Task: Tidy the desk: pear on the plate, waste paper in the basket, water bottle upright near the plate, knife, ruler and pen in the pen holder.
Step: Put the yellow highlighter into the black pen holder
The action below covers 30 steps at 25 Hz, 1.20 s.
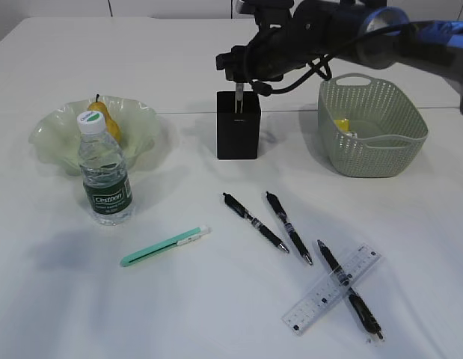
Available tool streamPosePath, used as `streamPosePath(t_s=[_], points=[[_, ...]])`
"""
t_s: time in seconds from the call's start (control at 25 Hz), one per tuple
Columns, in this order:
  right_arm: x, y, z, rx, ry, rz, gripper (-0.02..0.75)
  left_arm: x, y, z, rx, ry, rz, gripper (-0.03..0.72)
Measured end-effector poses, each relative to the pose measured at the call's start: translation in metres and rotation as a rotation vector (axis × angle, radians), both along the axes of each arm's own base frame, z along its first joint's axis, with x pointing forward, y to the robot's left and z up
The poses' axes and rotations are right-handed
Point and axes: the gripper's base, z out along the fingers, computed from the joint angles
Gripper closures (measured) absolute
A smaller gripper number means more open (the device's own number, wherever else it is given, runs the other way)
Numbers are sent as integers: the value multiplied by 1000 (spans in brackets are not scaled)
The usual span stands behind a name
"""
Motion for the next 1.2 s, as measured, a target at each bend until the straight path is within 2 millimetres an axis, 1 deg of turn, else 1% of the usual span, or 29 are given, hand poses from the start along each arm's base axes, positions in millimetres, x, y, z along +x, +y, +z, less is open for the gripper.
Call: streamPosePath(t_s=[0.04,0.2,0.4,0.48,0.68,0.8,0.96,1.08,1.2], points=[[-3,-1,6,-22,12,15,361,0,0,0,0,0,0,214],[-19,-6,43,-85,32,53,361,0,0,0,0,0,0,214],[-48,-15,92,-135,88,84,361,0,0,0,0,0,0,214],[-61,-20,109,-154,125,81,361,0,0,0,0,0,0,214],[-95,-35,143,-215,243,41,361,0,0,0,0,0,-1,214],[-113,-44,160,-229,261,12,362,0,0,1,1,-3,-2,214],[-140,-53,166,-257,305,11,362,-7,-1,9,12,-44,-16,214],[-161,-61,161,-288,373,13,362,-12,-1,15,17,-73,-20,214],[-179,-66,151,-307,433,17,362,-18,-2,20,19,-90,-25,214]])
